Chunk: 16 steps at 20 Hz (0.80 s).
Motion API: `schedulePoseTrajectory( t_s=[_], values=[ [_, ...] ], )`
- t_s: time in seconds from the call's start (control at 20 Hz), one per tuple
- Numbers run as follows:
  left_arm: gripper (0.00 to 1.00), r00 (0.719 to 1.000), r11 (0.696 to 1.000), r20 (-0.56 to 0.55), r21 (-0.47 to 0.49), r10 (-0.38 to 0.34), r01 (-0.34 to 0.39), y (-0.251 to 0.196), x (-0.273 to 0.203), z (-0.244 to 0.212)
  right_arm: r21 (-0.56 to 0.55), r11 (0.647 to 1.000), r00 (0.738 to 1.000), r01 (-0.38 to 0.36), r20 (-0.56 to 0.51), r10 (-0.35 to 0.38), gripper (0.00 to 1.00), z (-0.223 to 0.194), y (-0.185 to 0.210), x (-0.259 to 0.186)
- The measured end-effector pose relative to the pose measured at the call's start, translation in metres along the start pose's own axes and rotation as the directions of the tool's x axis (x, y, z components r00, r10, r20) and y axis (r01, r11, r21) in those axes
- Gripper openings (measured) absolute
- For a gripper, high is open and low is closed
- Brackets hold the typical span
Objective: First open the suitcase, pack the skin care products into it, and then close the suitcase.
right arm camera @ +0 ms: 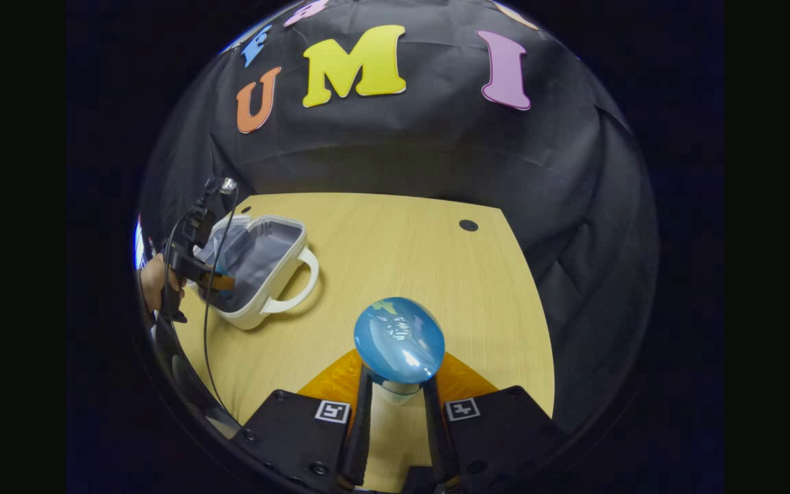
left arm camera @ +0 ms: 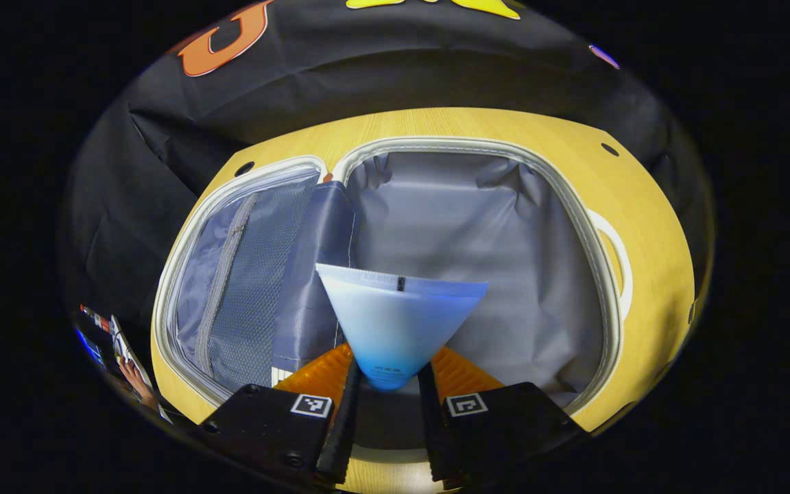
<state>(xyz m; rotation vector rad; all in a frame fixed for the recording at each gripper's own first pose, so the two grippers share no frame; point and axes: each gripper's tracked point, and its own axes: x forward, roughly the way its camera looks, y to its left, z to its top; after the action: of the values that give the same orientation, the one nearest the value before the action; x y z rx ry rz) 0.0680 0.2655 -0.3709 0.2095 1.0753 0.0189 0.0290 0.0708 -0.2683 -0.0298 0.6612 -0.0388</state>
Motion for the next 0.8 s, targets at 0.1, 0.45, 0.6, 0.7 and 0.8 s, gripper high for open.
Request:
schedulePoseTrajectory(
  t_s=[0.1,0.45,0.6,0.7,0.8],
  values=[
    [0.46,1.000,1.000,-0.012,0.031,0.003,-0.002,0.000,0.006,0.003,0.016,1.000,1.000,0.003,-0.003,-0.003,0.31,0.001,-0.003,-0.002],
    [0.46,0.995,0.998,-0.099,0.060,0.034,-0.029,-0.002,0.024,0.004,0.041,0.999,1.000,0.020,-0.008,-0.020,0.34,0.003,-0.014,-0.002],
    [0.46,0.992,0.998,-0.122,0.051,0.042,-0.036,-0.002,0.023,0.001,0.050,0.999,1.000,0.017,-0.004,-0.017,0.34,0.003,-0.016,-0.005],
    [0.46,0.991,0.998,-0.123,0.052,0.052,-0.046,-0.002,0.023,0.002,0.052,0.999,1.000,0.013,-0.009,-0.013,0.33,0.002,-0.016,-0.006],
    [0.50,0.991,0.997,-0.115,0.048,0.067,-0.062,-0.001,0.023,0.003,0.044,0.999,1.000,0.004,-0.007,-0.003,0.33,0.002,-0.015,-0.007]
  ],
)
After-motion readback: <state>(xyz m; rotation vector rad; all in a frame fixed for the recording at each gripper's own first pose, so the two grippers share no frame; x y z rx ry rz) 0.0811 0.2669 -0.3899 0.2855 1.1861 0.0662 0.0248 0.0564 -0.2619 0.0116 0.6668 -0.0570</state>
